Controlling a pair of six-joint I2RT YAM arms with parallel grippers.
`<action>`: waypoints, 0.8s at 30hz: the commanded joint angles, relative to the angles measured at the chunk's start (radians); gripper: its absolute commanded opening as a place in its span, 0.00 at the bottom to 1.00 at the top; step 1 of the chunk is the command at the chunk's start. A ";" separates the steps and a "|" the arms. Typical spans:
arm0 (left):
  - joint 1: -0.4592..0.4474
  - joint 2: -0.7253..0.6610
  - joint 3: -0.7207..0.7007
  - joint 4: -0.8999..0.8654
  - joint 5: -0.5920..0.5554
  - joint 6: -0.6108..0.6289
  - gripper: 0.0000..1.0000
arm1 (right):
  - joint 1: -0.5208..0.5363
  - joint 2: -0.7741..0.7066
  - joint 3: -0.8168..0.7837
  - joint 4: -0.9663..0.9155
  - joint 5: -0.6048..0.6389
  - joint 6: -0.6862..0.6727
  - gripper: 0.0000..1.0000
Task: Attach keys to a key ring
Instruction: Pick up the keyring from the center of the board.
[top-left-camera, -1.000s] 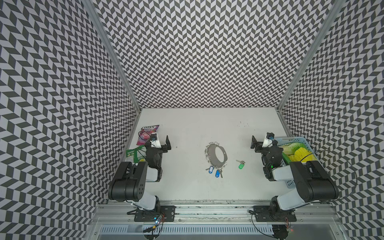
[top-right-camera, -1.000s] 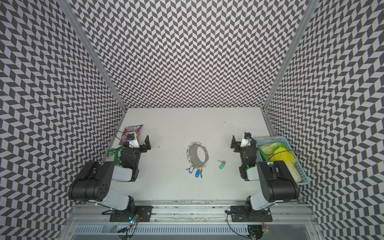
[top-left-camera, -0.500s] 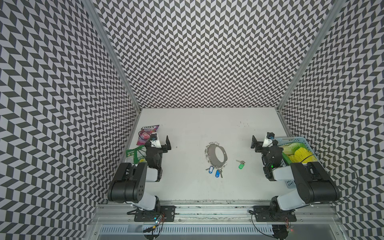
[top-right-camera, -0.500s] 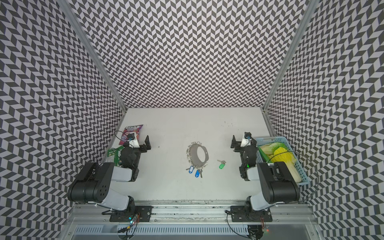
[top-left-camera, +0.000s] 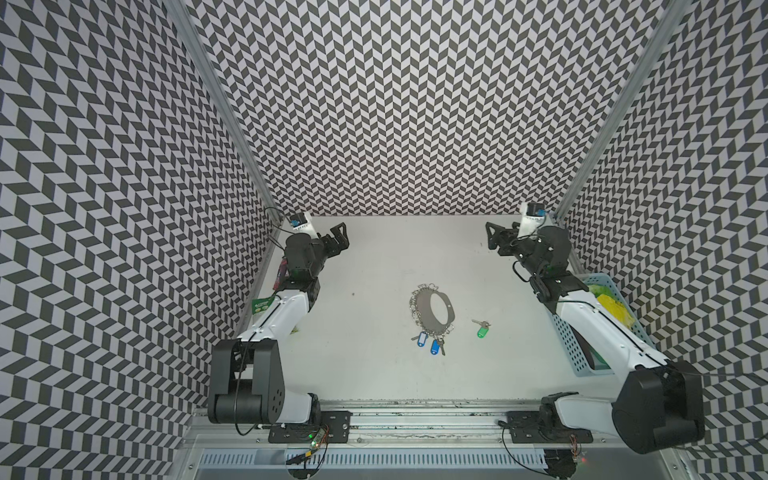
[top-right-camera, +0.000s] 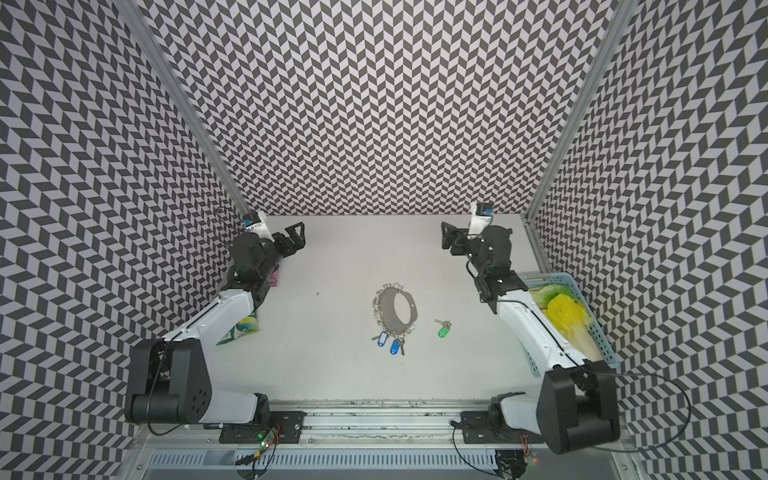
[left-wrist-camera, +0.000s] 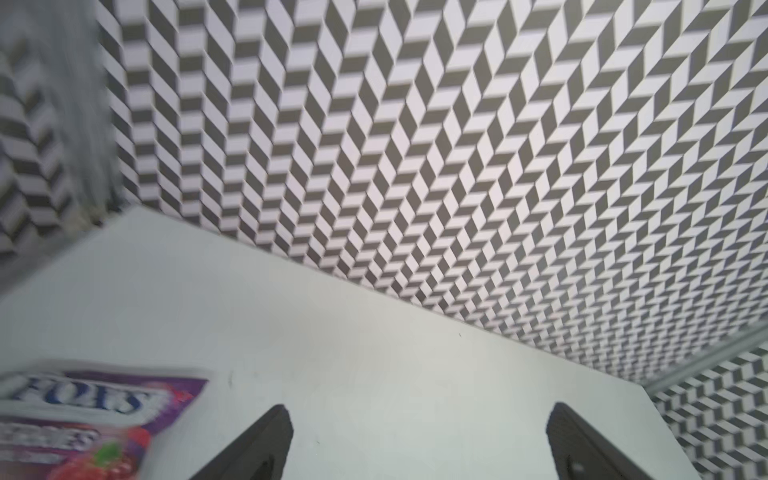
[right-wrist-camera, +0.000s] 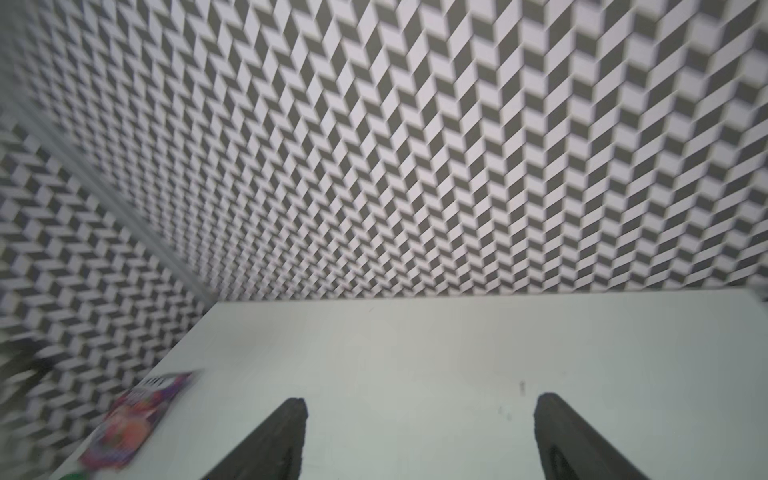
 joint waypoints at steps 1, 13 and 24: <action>-0.110 0.001 0.065 -0.257 0.078 -0.060 0.98 | 0.110 0.065 0.087 -0.301 -0.078 0.082 0.79; -0.275 -0.310 -0.206 -0.367 -0.086 -0.073 0.98 | 0.291 0.213 0.030 -0.187 -0.045 0.575 0.69; -0.280 -0.407 -0.288 -0.361 -0.128 -0.082 0.97 | 0.306 0.355 0.024 -0.189 -0.034 0.657 0.51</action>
